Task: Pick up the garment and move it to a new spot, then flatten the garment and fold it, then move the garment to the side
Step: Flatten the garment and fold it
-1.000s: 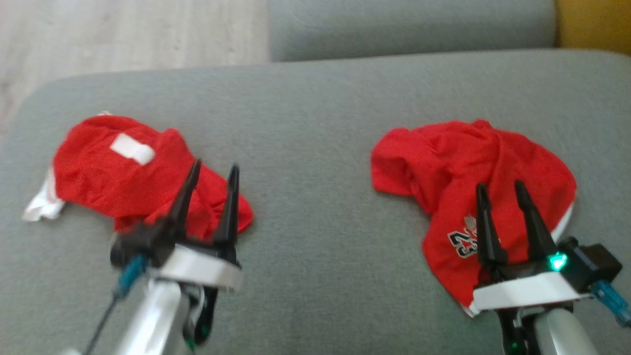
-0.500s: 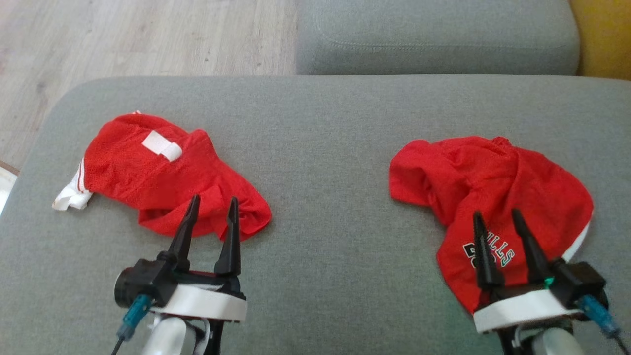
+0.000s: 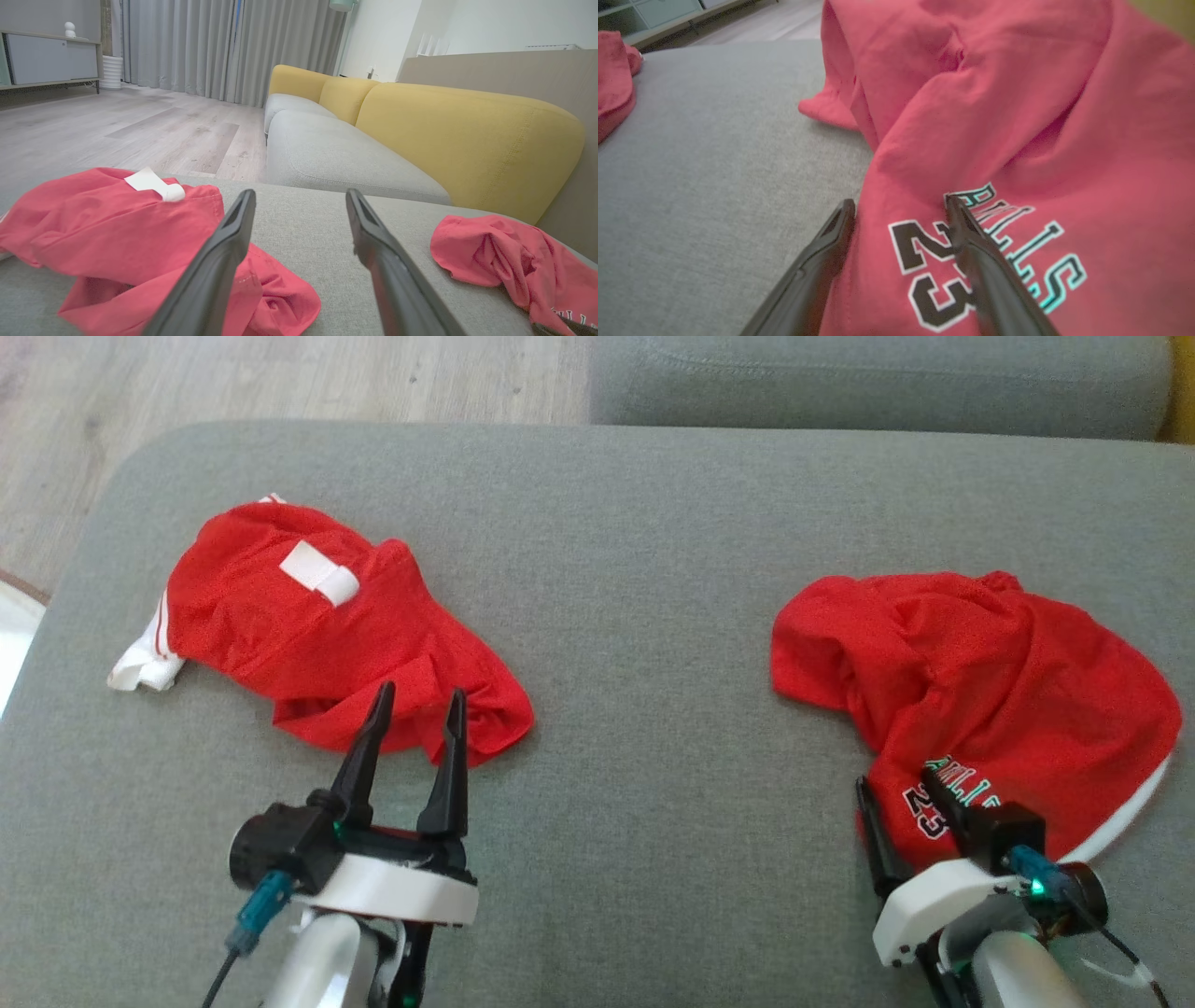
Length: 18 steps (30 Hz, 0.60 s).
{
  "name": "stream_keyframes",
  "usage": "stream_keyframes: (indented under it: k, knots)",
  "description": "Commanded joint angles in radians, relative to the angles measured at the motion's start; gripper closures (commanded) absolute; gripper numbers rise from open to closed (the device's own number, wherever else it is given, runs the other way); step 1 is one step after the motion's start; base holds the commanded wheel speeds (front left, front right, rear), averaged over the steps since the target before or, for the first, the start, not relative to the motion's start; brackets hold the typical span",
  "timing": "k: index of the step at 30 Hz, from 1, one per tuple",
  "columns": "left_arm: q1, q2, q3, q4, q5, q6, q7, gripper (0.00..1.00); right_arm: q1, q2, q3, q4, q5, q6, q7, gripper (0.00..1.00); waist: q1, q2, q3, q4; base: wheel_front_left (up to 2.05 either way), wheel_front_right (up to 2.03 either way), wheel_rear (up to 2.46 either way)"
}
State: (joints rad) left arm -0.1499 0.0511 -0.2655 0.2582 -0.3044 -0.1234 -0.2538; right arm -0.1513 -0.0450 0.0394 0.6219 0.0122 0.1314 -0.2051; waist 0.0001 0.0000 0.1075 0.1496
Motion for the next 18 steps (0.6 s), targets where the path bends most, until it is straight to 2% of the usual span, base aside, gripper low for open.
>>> stream_keyframes:
  k: [1, 6, 7, 8, 9, 13, 18]
  knots:
    - [-0.046, -0.001, 0.021, -0.028, -0.006, 0.001, -0.008, 0.0, -0.038, -0.005, 0.022, 0.004, 0.002, -0.001, 0.005, 0.0, -0.0001, 0.0, 0.012, 0.007, 0.0, 0.0, 0.0]
    - [-0.051, -0.001, 0.019, -0.031, -0.011, 0.002, -0.008, 0.0, -0.089, -0.005, 0.019, 0.119, 0.026, -0.001, 0.04, 0.0, -0.0001, 0.0, 0.022, 0.01, 0.0, 0.0, 0.0]
    - [-0.051, -0.001, 0.018, -0.03, -0.012, 0.003, -0.008, 0.0, -0.098, -0.005, 0.022, 0.136, 0.034, -0.001, 0.04, 0.18, -0.0001, 0.0, 0.022, 0.01, 0.0, 0.0, 0.0]
    - [-0.052, -0.001, 0.017, -0.03, -0.013, 0.004, -0.008, 0.0, -0.105, -0.005, 0.025, 0.149, 0.044, -0.001, 0.035, 0.95, -0.0001, 0.0, 0.022, 0.01, 0.0, 0.0, 0.0]
    - [-0.053, -0.001, 0.017, -0.029, -0.015, 0.004, -0.008, 0.0, -0.112, -0.005, 0.028, 0.159, 0.053, -0.001, 0.027, 1.0, -0.0001, 0.0, 0.02, 0.009, 0.0, 0.0, 0.0]
    - [-0.052, -0.001, 0.015, -0.026, -0.02, 0.006, -0.008, 0.0, -0.14, -0.005, 0.055, 0.168, 0.096, -0.001, -0.014, 1.0, -0.0001, 0.0, 0.005, 0.004, 0.0, 0.0, 0.0]
    - [-0.043, -0.001, 0.017, -0.027, -0.03, 0.012, -0.008, 0.0, -0.19, -0.005, 0.156, 0.117, 0.151, -0.001, -0.041, 1.0, -0.0001, 0.0, -0.025, 0.002, 0.0, 0.0, 0.0]
